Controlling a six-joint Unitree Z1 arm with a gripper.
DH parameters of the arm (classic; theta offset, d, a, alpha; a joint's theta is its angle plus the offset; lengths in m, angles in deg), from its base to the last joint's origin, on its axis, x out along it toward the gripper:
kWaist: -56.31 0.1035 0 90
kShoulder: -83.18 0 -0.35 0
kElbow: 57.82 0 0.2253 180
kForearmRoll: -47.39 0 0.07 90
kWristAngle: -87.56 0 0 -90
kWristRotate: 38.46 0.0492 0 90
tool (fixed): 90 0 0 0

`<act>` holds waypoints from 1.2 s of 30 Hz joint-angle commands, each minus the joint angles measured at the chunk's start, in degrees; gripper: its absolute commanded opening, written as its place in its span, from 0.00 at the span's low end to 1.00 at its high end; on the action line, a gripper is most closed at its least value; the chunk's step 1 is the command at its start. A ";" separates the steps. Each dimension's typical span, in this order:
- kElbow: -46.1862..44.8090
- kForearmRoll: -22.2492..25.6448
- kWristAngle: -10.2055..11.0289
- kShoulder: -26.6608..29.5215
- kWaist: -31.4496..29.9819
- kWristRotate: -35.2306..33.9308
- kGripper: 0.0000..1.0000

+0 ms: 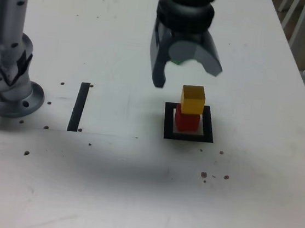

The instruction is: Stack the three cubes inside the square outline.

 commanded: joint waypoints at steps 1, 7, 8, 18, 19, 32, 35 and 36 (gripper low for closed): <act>0.48 1.13 -0.44 0.87 2.05 2.06 0.99; 0.82 2.24 1.55 1.20 9.47 10.51 0.99; 0.91 2.22 2.30 1.08 10.73 11.79 0.99; 2.96 1.39 7.72 -1.67 22.68 19.96 0.99; 3.18 1.28 8.20 -1.99 23.58 20.66 0.99; 0.20 -5.04 15.83 -5.12 28.08 41.62 0.99; -0.66 -5.77 16.69 -5.23 28.07 47.73 0.99; -0.83 -5.94 16.76 -5.30 27.99 49.26 0.99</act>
